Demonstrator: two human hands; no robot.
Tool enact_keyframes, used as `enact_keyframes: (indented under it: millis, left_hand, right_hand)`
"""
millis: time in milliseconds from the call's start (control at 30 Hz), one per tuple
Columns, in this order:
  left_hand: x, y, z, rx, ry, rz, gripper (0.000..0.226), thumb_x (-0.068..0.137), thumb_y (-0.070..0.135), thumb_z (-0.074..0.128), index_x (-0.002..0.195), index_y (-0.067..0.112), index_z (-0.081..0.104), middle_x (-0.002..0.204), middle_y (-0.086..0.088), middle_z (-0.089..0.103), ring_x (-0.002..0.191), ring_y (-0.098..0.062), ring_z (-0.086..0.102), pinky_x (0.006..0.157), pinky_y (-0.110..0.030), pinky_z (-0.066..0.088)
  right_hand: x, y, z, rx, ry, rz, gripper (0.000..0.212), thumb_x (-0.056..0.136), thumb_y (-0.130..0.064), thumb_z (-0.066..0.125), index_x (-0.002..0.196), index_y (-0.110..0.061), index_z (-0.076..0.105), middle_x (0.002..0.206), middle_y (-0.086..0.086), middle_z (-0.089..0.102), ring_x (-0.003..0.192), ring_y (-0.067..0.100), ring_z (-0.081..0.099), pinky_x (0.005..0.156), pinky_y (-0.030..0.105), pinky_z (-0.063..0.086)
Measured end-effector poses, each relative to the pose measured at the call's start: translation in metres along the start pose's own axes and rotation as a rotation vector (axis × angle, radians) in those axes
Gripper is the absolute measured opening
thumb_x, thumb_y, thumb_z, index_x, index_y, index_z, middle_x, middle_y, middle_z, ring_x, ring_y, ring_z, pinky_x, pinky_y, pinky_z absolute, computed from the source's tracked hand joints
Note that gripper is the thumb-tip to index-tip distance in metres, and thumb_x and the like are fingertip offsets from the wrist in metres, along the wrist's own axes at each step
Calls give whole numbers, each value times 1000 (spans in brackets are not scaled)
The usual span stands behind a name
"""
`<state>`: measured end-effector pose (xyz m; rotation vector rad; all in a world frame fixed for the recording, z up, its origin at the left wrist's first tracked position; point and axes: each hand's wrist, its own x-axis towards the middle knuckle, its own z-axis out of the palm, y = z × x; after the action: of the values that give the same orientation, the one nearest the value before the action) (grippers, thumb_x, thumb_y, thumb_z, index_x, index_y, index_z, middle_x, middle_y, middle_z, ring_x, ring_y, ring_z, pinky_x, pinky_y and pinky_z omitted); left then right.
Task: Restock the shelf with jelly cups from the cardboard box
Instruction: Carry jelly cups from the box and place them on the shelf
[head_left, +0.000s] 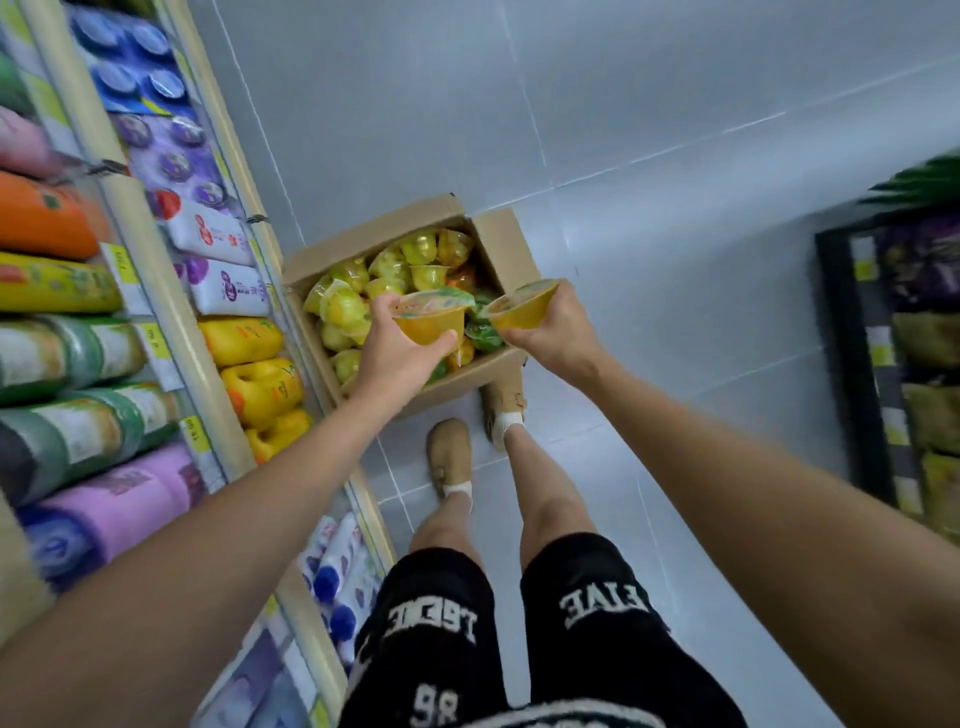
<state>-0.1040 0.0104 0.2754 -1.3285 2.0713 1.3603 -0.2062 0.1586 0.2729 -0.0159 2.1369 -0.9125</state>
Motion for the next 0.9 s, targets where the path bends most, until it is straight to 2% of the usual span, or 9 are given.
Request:
enact_keyframes:
  millis: [100, 200, 233, 300, 467, 633, 733, 800, 900]
  left_hand:
    - [-41, 17, -9, 69, -63, 84, 82, 81, 33, 74, 144, 16, 24, 144, -4, 40, 128, -22, 42, 92, -24, 33]
    - [-81, 37, -15, 113, -114, 189, 88, 81, 30, 74, 147, 15, 18, 147, -2, 37, 128, -18, 41, 93, -22, 34]
    - [-88, 42, -16, 113, -118, 212, 87, 81, 28, 74, 146, 14, 19, 145, -1, 39, 123, -14, 43, 88, -17, 33]
    - [-111, 61, -13, 125, -153, 272, 86, 81, 24, 75, 146, 12, 19, 142, -1, 41, 114, -9, 42, 80, -12, 31]
    - [-151, 119, 13, 180, -238, 391, 84, 78, 24, 78, 141, 13, 24, 133, -3, 46, 114, -20, 53, 91, -29, 44]
    - [-202, 202, 63, 247, -323, 599, 86, 78, 23, 78, 142, 10, 22, 144, -4, 39, 123, -16, 45, 88, -18, 31]
    - [-245, 259, 109, 249, -392, 719, 88, 78, 21, 78, 144, 10, 20, 144, -3, 37, 112, -8, 42, 83, -14, 31]
    - [-279, 294, 145, 214, -425, 764, 90, 77, 21, 79, 144, 9, 19, 146, -4, 35, 116, -10, 44, 85, -15, 32]
    - [-332, 338, 198, 157, -469, 823, 92, 77, 21, 79, 145, 8, 18, 149, -7, 34, 127, -19, 44, 95, -19, 33]
  right_hand:
    - [-57, -5, -26, 48, 30, 11, 32, 79, -8, 75, 94, -13, 48, 86, -9, 50, 78, 5, 50, 60, 6, 40]
    - [-107, -1, -49, 122, 103, 33, 28, 79, -8, 75, 83, -15, 47, 76, -9, 47, 66, 1, 47, 54, 8, 40]
    - [-120, -1, -55, 136, 132, 49, 24, 79, -8, 75, 84, -10, 52, 75, -6, 48, 65, 5, 47, 55, 13, 41]
    - [-149, 5, -73, 180, 209, 79, 32, 77, -14, 76, 98, -4, 54, 77, -5, 49, 72, 13, 49, 56, 21, 41]
    - [-201, 25, -132, 284, 404, 112, 42, 76, -19, 77, 101, -15, 43, 81, -11, 46, 74, 7, 49, 51, 9, 37]
    - [-250, 44, -220, 349, 585, 98, 50, 74, -22, 78, 106, -17, 40, 100, -1, 49, 91, 17, 50, 67, 23, 42]
    - [-284, 62, -285, 392, 715, 86, 52, 73, -24, 79, 110, -14, 44, 104, 0, 50, 93, 15, 50, 66, 21, 40]
    - [-309, 75, -329, 410, 796, 70, 58, 73, -26, 80, 118, -11, 47, 106, -1, 52, 94, 14, 50, 65, 19, 39]
    - [-348, 99, -394, 403, 908, 62, 56, 74, -29, 81, 116, -13, 47, 104, -2, 49, 95, 14, 48, 69, 19, 36]
